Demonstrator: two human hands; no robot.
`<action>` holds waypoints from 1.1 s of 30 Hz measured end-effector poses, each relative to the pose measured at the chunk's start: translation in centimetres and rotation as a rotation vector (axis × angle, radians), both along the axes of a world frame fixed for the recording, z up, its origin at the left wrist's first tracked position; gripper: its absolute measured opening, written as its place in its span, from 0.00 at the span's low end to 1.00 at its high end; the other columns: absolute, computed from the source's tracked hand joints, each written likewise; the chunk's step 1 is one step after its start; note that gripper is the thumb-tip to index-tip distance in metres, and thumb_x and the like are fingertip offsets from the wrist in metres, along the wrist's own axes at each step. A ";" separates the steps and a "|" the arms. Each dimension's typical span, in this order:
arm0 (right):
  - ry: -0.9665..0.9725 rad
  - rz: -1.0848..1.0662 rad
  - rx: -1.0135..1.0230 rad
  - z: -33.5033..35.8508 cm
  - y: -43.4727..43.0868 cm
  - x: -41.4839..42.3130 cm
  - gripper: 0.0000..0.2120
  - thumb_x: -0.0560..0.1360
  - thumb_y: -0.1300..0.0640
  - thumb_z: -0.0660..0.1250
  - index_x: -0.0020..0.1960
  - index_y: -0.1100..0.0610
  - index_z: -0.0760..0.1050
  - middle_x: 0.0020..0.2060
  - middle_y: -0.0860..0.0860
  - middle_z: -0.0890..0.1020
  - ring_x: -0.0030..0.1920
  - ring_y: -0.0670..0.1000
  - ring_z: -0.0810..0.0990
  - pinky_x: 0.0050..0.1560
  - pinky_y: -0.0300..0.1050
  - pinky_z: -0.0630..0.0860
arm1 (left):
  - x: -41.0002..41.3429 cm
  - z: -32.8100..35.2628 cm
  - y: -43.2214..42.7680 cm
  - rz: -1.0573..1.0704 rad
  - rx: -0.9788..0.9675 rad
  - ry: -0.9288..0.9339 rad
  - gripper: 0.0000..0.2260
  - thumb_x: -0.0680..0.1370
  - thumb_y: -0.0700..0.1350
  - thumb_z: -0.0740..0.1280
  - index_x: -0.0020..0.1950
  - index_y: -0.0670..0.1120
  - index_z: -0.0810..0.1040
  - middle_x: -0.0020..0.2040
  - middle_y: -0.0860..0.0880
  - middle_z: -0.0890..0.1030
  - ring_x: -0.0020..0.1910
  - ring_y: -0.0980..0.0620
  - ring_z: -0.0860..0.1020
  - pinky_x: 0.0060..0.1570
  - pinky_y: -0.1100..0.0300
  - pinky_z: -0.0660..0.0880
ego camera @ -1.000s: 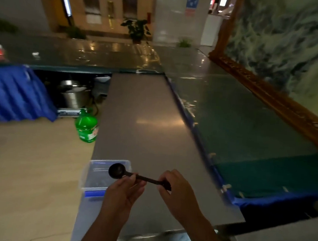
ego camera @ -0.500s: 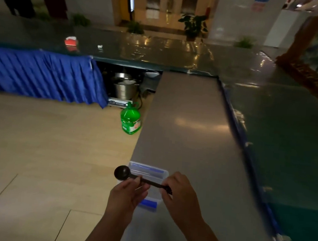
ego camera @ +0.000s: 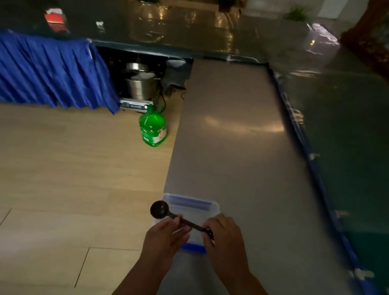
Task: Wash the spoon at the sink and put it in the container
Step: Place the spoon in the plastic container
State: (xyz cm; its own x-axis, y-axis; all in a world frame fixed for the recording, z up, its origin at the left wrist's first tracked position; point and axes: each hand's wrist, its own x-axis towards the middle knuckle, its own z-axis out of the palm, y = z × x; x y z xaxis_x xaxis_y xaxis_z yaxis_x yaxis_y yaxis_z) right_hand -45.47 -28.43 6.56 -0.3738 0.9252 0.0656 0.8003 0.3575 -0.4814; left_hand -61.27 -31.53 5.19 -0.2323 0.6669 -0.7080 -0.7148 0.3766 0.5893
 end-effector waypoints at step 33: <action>-0.223 -0.072 -0.252 -8.0 4.3 -3.2 0.04 0.76 0.52 0.63 0.46 0.50 0.74 0.46 0.47 0.78 0.46 0.47 0.75 0.43 0.38 0.71 | -2.4 -8.0 5.0 -0.118 -0.128 -0.186 0.11 0.76 0.35 0.66 0.58 0.35 0.79 0.51 0.36 0.85 0.48 0.41 0.86 0.41 0.54 0.84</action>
